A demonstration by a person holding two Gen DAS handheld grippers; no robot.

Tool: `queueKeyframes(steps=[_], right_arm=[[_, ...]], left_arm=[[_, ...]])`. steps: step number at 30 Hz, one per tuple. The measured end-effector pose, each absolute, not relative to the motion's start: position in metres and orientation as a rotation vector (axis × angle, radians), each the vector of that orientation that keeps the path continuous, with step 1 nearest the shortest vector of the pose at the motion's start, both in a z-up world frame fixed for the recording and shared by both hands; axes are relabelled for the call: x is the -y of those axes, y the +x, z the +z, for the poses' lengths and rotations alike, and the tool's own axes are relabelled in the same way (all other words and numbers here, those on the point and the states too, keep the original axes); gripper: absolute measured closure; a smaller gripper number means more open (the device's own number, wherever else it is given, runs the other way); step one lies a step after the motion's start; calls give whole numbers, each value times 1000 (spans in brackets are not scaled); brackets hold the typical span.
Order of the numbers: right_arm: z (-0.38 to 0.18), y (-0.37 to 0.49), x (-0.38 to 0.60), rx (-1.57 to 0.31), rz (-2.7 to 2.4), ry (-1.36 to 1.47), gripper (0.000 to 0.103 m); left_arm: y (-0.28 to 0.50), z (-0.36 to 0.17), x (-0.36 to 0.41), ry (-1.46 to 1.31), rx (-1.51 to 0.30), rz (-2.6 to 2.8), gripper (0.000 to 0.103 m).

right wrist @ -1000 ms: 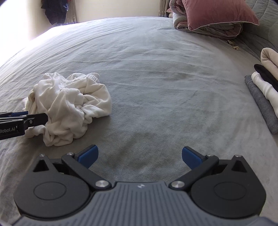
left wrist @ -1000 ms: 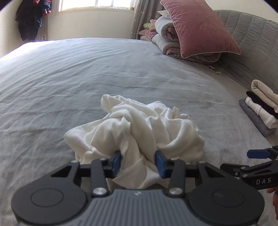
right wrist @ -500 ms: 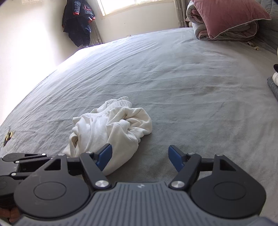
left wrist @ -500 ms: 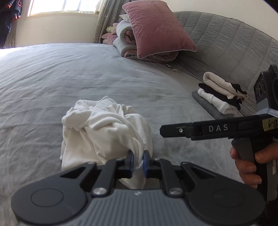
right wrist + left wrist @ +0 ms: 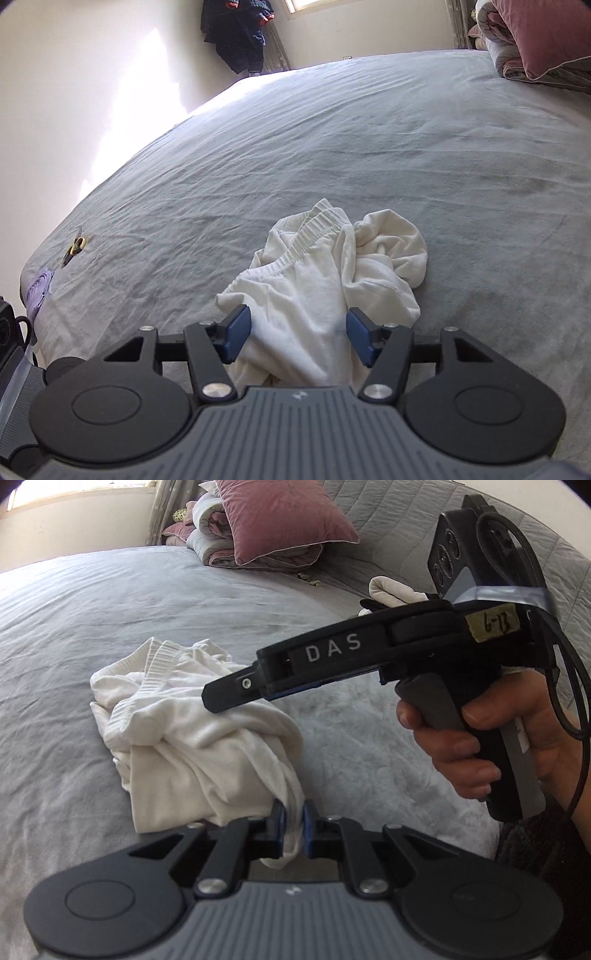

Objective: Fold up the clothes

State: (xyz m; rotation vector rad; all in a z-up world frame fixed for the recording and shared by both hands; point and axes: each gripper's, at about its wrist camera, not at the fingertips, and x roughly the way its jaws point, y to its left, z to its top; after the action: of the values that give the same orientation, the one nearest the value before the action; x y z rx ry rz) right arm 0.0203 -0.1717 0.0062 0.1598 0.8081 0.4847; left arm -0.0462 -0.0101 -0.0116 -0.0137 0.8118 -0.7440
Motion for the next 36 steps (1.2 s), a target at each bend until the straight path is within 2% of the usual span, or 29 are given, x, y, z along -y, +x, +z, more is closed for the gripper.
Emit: queueKeyframes(steps=[2,3,4,5,6,9,15,19,22,23,24,25,26,30,31,33,36], right_arm=[[-1,23,165,-832,473,120,59],[-3,24,163,-841,468,108,73],[-6,26,162,-846,464,103,83],[-6,26,163,-848,459,105,83],[-5,25,164,-847,463,113,83],[-2,22,170,-839,479,142,84],[5,15,183,-839,501,202,85],[6,9,190,-857,514,238,85],[5,5,192,-865,520,240,85],[5,4,192,-867,520,236,85],[4,3,193,-870,519,233,85],[3,2,193,-874,520,226,85],[2,1,193,-877,521,220,85],[-1,-3,195,-859,523,213,76],[1,-5,196,-853,527,218,64],[4,-8,199,-837,522,217,51],[6,-13,202,-825,504,194,47]], left_arm=[[-44,-10,2,-33,-822,-745,90],[-44,-9,-1,-41,-825,-747,82],[-42,-8,-5,-55,-833,-744,74],[-41,-6,-9,-69,-843,-740,52],[-39,-4,-14,-89,-840,-723,37],[-31,0,-29,-175,-839,-675,35],[-2,-13,-56,-533,-898,-605,35],[11,-31,-61,-735,-957,-528,38],[15,-40,-58,-798,-970,-487,51],[15,-41,-57,-810,-968,-479,63],[16,-43,-56,-822,-966,-471,80],[16,-43,-53,-819,-959,-463,90],[15,-42,-51,-808,-945,-454,94],[7,-23,-46,-715,-850,-429,96],[4,-16,-47,-681,-810,-424,97],[-1,-3,-52,-639,-753,-418,97],[-7,10,-66,-589,-698,-392,98]])
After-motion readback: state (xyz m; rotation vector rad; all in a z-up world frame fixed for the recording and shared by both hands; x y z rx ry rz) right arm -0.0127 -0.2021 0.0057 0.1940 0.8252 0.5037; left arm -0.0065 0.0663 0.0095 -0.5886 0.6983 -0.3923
